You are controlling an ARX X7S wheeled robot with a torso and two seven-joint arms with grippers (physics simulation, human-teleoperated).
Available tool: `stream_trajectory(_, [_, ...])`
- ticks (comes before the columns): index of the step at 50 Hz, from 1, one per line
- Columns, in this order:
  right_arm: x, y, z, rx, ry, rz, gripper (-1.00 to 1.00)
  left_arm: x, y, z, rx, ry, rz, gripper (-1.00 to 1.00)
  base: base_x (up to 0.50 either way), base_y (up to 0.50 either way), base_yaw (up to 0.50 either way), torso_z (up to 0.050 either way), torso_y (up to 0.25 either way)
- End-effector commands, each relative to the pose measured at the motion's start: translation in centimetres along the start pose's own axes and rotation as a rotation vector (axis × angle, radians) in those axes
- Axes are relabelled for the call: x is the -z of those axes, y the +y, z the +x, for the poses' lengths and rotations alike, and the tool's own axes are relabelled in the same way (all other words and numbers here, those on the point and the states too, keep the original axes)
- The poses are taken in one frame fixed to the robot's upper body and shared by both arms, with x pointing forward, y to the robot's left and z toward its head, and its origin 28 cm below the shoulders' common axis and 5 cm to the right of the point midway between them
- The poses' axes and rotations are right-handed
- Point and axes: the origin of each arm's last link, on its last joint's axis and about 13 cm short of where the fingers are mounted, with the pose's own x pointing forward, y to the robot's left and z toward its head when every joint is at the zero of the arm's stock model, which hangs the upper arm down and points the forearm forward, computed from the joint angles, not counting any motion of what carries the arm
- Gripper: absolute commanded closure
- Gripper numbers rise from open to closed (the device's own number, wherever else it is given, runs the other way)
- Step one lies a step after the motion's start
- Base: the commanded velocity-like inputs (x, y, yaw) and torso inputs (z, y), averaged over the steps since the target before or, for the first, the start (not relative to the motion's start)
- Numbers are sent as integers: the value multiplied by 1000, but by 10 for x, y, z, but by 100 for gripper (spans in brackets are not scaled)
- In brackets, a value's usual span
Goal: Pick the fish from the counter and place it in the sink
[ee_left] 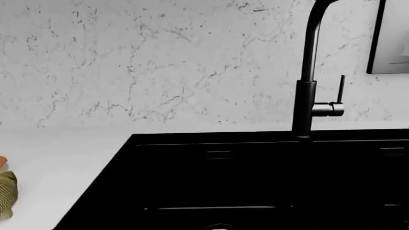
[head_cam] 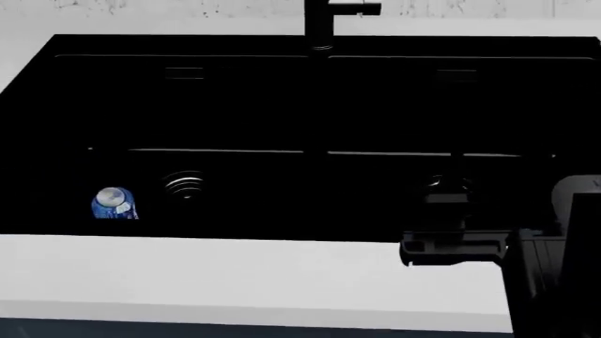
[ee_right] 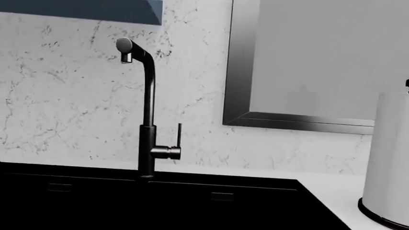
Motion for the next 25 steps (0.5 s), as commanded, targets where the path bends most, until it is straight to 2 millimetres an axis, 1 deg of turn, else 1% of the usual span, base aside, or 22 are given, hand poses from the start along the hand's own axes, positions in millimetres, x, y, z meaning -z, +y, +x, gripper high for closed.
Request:
stream_trajectory(1, [2, 0, 0, 0, 3, 9, -100, 1, -1, 0, 5, 5, -6, -100, 289, 211, 0, 0, 0])
stream_trajectory(25, [3, 0, -2, 7, 0, 12, -100, 3, 0, -1, -2, 7, -18, -100, 292, 210, 0, 0, 1])
